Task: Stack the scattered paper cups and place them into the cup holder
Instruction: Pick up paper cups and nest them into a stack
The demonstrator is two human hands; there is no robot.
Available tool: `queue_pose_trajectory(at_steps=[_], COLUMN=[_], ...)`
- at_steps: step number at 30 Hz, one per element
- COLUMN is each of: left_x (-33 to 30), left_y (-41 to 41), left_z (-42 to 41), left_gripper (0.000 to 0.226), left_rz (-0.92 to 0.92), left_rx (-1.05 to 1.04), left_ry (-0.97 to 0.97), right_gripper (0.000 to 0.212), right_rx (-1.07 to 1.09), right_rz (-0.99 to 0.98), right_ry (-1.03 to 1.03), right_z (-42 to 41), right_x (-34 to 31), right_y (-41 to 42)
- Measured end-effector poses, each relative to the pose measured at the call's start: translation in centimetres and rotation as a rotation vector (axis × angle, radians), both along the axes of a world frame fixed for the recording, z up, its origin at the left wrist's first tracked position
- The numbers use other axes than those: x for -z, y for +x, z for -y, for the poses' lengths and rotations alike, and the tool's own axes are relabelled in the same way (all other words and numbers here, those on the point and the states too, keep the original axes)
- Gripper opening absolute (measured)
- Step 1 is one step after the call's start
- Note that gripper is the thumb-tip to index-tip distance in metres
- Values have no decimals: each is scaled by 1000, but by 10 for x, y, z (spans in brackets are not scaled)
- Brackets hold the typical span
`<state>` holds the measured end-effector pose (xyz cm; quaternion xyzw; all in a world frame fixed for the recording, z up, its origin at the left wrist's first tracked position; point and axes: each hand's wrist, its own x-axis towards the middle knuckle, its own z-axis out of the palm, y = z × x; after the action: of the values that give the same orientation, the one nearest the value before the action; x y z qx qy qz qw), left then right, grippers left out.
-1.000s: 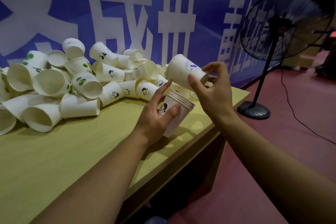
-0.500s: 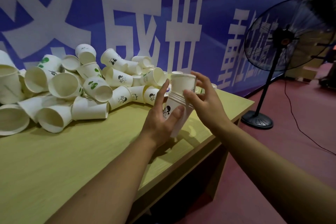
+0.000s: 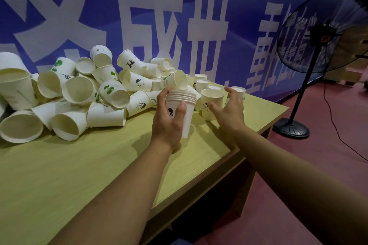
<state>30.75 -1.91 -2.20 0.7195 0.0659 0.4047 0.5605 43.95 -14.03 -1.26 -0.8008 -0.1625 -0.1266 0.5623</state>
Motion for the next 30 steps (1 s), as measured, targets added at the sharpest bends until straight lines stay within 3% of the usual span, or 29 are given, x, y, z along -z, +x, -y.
queue_pose_trajectory(at_steps=[7,16,25,30], left_x=[2,5,2,4], left_y=[1,0,0,3], left_z=[-1,6,5,2], left_gripper=[57,64,69,67], left_rz=[-71,-134,-17,-30], left_rx=[2,77,-4,-42], left_ry=[67,234,217,210], right_gripper=[70,59,47,52], right_rx=[-109,-242,-447,-515], right_rz=[44,164,82,45], right_ry=[21,364,116,-25], right_z=[-6,3,-5,4], right_x=[4,-40,-18,-22], right_y=[9,-30,-64,-58])
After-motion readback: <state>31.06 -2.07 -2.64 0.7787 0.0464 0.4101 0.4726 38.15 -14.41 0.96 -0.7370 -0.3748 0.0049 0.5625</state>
